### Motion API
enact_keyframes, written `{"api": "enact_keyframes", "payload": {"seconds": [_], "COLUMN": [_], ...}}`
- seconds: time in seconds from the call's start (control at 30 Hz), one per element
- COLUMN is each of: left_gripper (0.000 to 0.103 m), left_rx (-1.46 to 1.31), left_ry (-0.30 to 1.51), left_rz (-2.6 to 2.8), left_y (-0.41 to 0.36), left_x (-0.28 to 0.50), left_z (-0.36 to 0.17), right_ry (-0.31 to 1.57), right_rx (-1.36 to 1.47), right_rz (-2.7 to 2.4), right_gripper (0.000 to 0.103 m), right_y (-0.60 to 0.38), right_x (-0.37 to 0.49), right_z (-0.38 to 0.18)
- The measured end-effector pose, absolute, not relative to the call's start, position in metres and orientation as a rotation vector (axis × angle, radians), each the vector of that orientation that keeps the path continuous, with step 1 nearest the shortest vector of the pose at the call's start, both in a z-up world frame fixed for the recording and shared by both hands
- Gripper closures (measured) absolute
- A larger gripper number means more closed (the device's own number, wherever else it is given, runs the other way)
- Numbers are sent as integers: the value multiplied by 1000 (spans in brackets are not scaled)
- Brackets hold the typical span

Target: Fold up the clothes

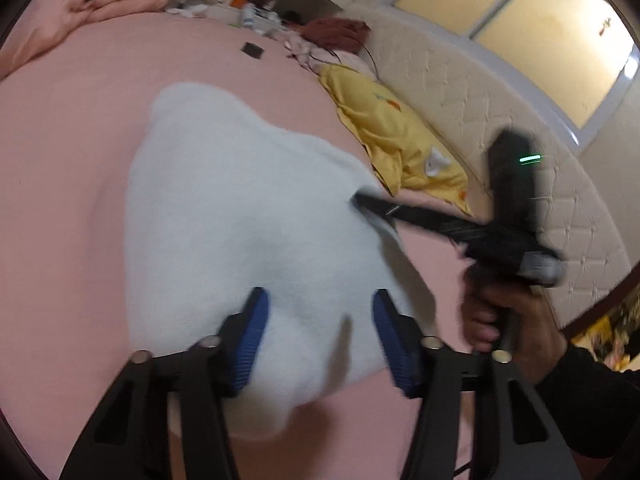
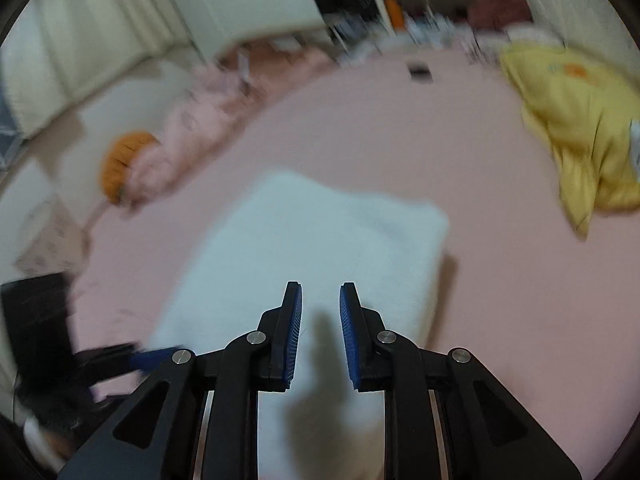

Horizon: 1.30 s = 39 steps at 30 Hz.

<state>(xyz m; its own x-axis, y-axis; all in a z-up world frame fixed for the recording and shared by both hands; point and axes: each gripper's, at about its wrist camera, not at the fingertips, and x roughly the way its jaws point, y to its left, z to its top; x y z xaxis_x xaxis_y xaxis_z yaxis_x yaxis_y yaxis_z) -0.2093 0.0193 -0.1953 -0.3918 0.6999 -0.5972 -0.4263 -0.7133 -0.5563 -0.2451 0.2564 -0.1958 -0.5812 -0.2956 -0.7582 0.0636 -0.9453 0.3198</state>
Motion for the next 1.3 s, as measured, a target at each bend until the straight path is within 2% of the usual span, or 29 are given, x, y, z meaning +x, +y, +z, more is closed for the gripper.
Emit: {"api": "enact_keyframes", "payload": {"seconds": [0.03,0.07,0.1,0.13,0.17,0.2,0.23,0.3,0.33,0.4,0.43,0.57,0.6,0.63,0.67,0.7,0.77,0.8,0.83,0.93,0.97,1.0,1.07,1.2,1.27,1.3], "left_gripper": [76,83,95,99,99,99,97,78,67,54,52,53,53,53,54,54,54,54,54,53,50,42,40,40,41,44], "left_rx": [-1138,-1171,-1197,-1232,-1240,-1235,-1212,-1123,-1094,-1046,-1067,-1116,-1112,-1127,-1135,-1137,-1137,-1144,-1147,-1062,-1031,-1025,-1037,-1198,-1310,-1341], "left_ry": [-443,-472,-491,-493,-503,-507,-500,-423,-389,-331,-312,-260,-229,-205,-188,-161,-170,-212,-260,-287,-279,-286,-333,-452,-398,-384], "left_rz": [2123,2114,2102,2098,2091,2105,2124,2189,2217,2279,2300,2323,2328,2314,2307,2307,2305,2298,2291,2333,2362,2376,2373,2187,2167,2160], "left_y": [17,16,15,13,11,9,7,6,6,8,9,14,16,19,22,24,20,15,9,2,1,-1,-3,14,31,36], "left_x": [-210,-212,-214,-217,-216,-214,-209,-196,-190,-183,-185,-187,-184,-184,-183,-182,-180,-179,-179,-188,-198,-209,-245,-307,-323,-327], "left_z": [-201,-208,-213,-217,-215,-209,-201,-178,-170,-160,-163,-177,-177,-178,-180,-180,-179,-176,-171,-145,-135,-129,-125,-157,-181,-188], "right_ry": [-423,-462,-504,-514,-532,-578,-620,-634,-582,-451,-392,-280,-259,-271,-346,-397,-550,-561,-562,-447,-396,-369,-328,-272,-249,-271], "right_rx": [1301,1273,1292,1334,1403,1393,1338,1227,1192,1157,1154,1306,1408,1451,1437,1436,1405,1373,1282,1151,1098,1088,1095,1151,1233,1184], "right_rz": [-2607,-2626,-2667,-2720,-2803,-2871,-2898,-2868,-2834,-2771,-2721,-2572,-2581,-2582,-2616,-2650,-2824,-2912,-2971,-2947,-2904,-2889,-2827,-2760,-2743,-2764], "right_gripper": [83,84,85,91,93,89,87,87,87,87,87,87,93,94,102,103,103,97,97,97,97,97,97,97,96,96], "right_y": [264,272,279,283,291,299,306,307,298,276,261,225,226,230,243,253,275,282,286,275,267,259,243,211,208,210], "right_x": [-247,-247,-248,-247,-249,-247,-245,-249,-255,-266,-280,-317,-327,-336,-339,-338,-330,-322,-307,-268,-245,-235,-195,-147,-145,-133], "right_z": [-209,-214,-215,-213,-209,-200,-191,-171,-163,-150,-147,-179,-196,-206,-215,-215,-202,-194,-180,-159,-152,-150,-154,-179,-198,-204]}}
